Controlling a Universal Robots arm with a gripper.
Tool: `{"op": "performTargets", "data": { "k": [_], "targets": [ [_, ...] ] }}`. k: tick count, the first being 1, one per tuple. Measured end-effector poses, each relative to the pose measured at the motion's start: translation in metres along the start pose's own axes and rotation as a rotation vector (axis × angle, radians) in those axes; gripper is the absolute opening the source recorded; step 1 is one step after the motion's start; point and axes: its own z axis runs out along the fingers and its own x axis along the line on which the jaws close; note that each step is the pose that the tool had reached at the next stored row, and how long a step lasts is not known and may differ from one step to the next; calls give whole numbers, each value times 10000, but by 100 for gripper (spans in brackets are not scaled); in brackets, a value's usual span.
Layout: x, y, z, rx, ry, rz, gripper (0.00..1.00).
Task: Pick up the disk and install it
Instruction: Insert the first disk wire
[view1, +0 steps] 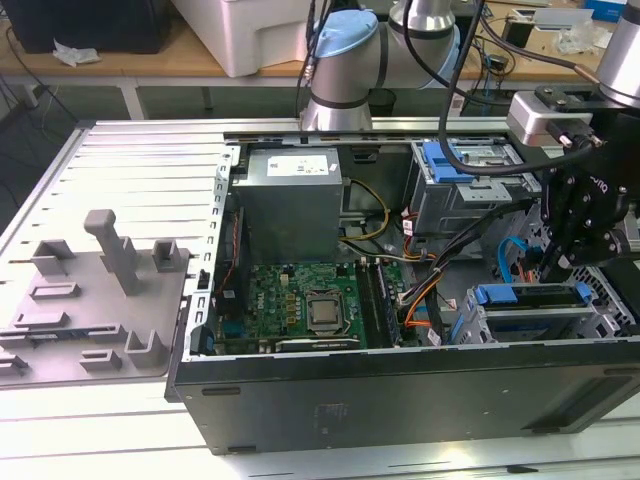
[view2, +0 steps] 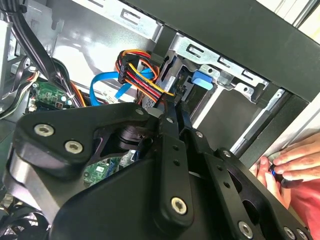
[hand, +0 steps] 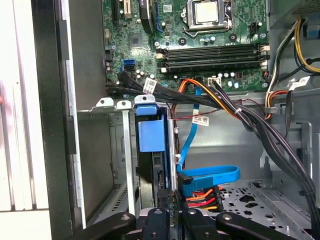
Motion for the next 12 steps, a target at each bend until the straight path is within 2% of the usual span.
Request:
{"op": "performTargets", "data": {
  "k": [12],
  "targets": [
    [15, -15, 1, 0, 0, -4, 16]
  ]
}}
